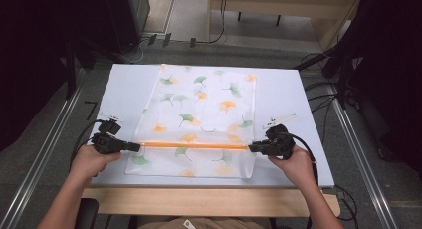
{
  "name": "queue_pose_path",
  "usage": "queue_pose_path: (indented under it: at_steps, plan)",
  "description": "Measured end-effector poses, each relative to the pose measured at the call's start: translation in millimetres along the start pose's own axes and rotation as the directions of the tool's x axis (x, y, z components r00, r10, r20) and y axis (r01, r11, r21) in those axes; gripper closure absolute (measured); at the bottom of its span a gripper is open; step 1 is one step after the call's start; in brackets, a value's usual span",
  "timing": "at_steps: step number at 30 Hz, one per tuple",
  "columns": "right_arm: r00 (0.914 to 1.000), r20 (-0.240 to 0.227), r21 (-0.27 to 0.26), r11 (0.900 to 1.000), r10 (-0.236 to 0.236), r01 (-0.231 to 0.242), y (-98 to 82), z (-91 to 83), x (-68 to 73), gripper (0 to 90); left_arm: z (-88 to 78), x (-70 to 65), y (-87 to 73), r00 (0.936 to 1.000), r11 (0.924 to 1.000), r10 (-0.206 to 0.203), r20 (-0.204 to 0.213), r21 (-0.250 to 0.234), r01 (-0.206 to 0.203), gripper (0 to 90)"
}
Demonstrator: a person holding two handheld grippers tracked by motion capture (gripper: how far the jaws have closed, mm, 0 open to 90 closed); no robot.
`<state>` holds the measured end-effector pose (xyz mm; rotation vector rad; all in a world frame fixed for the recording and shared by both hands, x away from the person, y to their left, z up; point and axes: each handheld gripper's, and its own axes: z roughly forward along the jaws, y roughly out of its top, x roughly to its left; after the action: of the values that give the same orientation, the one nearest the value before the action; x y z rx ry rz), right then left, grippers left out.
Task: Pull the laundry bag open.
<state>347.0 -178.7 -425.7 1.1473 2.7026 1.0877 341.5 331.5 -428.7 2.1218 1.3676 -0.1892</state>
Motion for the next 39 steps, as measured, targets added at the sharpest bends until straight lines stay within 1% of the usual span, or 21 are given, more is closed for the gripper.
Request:
queue_pose_path:
  at_steps: [1, 3, 4, 6, 8, 12, 13, 14, 15, 16, 18, 20, 22, 23, 24, 26, 27, 35, 36, 39]
  plan:
    - [1.0000, 0.000, -0.001, 1.000, -0.001, 0.001, 0.0, -0.1, 0.0, 84.6, -0.4, 0.5, -0.2, 0.9999, 1.0000, -0.004, -0.010, 0.000, 0.004, 90.0]
    - [1.0000, -0.001, -0.003, 1.000, -0.001, 0.001, -0.1, -0.2, -0.1, 84.6, -1.2, 3.3, -1.5, 0.9998, 0.9999, -0.012, -0.013, 0.005, 0.012, 90.0]
    - [1.0000, -0.002, -0.003, 1.000, -0.001, 0.001, -0.2, -0.2, -0.3, 84.6, -1.8, 4.8, -2.6, 0.9994, 0.9999, -0.013, -0.031, 0.010, 0.013, 90.0]
    - [1.0000, 0.000, 0.003, 1.000, -0.002, 0.002, -0.4, 0.0, -0.7, 84.6, -4.1, 9.2, -5.6, 0.9985, 0.9996, -0.021, -0.051, 0.017, 0.022, 90.0]
    - [1.0000, 0.000, 0.007, 1.000, 0.006, -0.006, -0.5, 0.4, -0.8, 84.5, -8.3, 13.9, -8.6, 0.9978, 0.9994, -0.034, -0.058, 0.006, 0.034, 90.0]
    - [1.0000, 0.001, 0.009, 1.000, 0.007, -0.007, -0.4, 0.7, -0.6, 84.6, -13.6, 20.0, -13.6, 0.9962, 0.9980, -0.063, -0.059, -0.013, 0.063, 90.0]
    - [1.0000, 0.001, 0.009, 1.000, 0.008, -0.008, -0.4, 0.7, -0.6, 84.6, -14.6, 21.3, -14.4, 0.9966, 0.9984, -0.057, -0.060, -0.011, 0.056, 90.0]
    - [0.9999, 0.001, 0.011, 1.000, 0.010, -0.010, -0.4, 0.7, -0.7, 84.5, -15.2, 21.4, -14.9, 0.9962, 0.9978, -0.065, -0.058, -0.018, 0.064, 90.0]
    - [1.0000, 0.000, 0.011, 1.000, 0.009, -0.009, -0.5, 0.9, -1.0, 84.6, -16.0, 21.8, -15.1, 0.9965, 0.9978, -0.063, -0.055, -0.021, 0.062, 90.0]
    - [1.0000, 0.001, 0.011, 1.000, 0.010, -0.010, -0.6, 1.1, -1.1, 84.6, -16.6, 22.3, -15.4, 0.9960, 0.9976, -0.065, -0.062, -0.025, 0.064, 90.0]
    - [1.0000, 0.000, 0.008, 1.000, 0.004, -0.004, -0.7, 1.6, -2.5, 84.6, -17.0, 23.8, -15.6, 0.9962, 0.9976, -0.067, -0.056, -0.019, 0.066, 90.0]
    - [0.9999, -0.001, 0.013, 1.000, 0.017, -0.017, -1.0, 2.2, -3.4, 84.5, -16.8, 22.8, -15.4, 0.9961, 0.9978, -0.064, -0.060, -0.022, 0.063, 90.0]
    - [0.9998, 0.002, 0.016, 1.000, 0.019, -0.019, -1.4, 2.6, -4.3, 84.5, -17.2, 21.5, -15.1, 0.9962, 0.9975, -0.066, -0.056, -0.028, 0.065, 90.0]
    - [0.9998, 0.001, 0.016, 1.000, 0.019, -0.019, -1.7, 2.6, -5.1, 84.5, -17.7, 21.3, -14.9, 0.9968, 0.9980, -0.060, -0.052, -0.026, 0.058, 90.0]
    - [0.9998, 0.003, 0.016, 1.000, 0.020, -0.020, -1.9, 2.6, -5.6, 84.4, -17.4, 20.5, -14.7, 0.9968, 0.9975, -0.064, -0.048, -0.033, 0.063, 90.0]
    - [0.9997, 0.008, 0.019, 1.000, 0.022, -0.022, -2.3, 2.4, -6.4, 84.5, -16.8, 19.4, -14.0, 0.9971, 0.9980, -0.057, -0.050, -0.030, 0.056, 90.0]
    - [0.9997, 0.010, 0.021, 0.999, 0.024, -0.024, -2.6, 2.6, -6.8, 84.4, -16.1, 18.5, -13.8, 0.9968, 0.9976, -0.061, -0.051, -0.035, 0.060, 90.0]
    - [0.9989, 0.026, 0.026, 0.999, 0.039, -0.040, -4.5, 4.3, -11.9, 84.0, -14.6, 14.1, -12.8, 0.9984, 0.9989, -0.041, -0.040, -0.025, 0.040, 90.0]
    - [0.9990, 0.029, 0.025, 0.999, 0.034, -0.035, -5.1, 4.3, -13.7, 83.9, -14.2, 13.0, -12.6, 0.9985, 0.9990, -0.040, -0.037, -0.023, 0.039, 90.0]
    - [0.9983, 0.035, 0.026, 0.999, 0.046, -0.047, -6.8, 4.3, -17.8, 83.6, -12.8, 10.2, -11.9, 0.9991, 0.9995, -0.029, -0.032, -0.015, 0.028, 90.0]
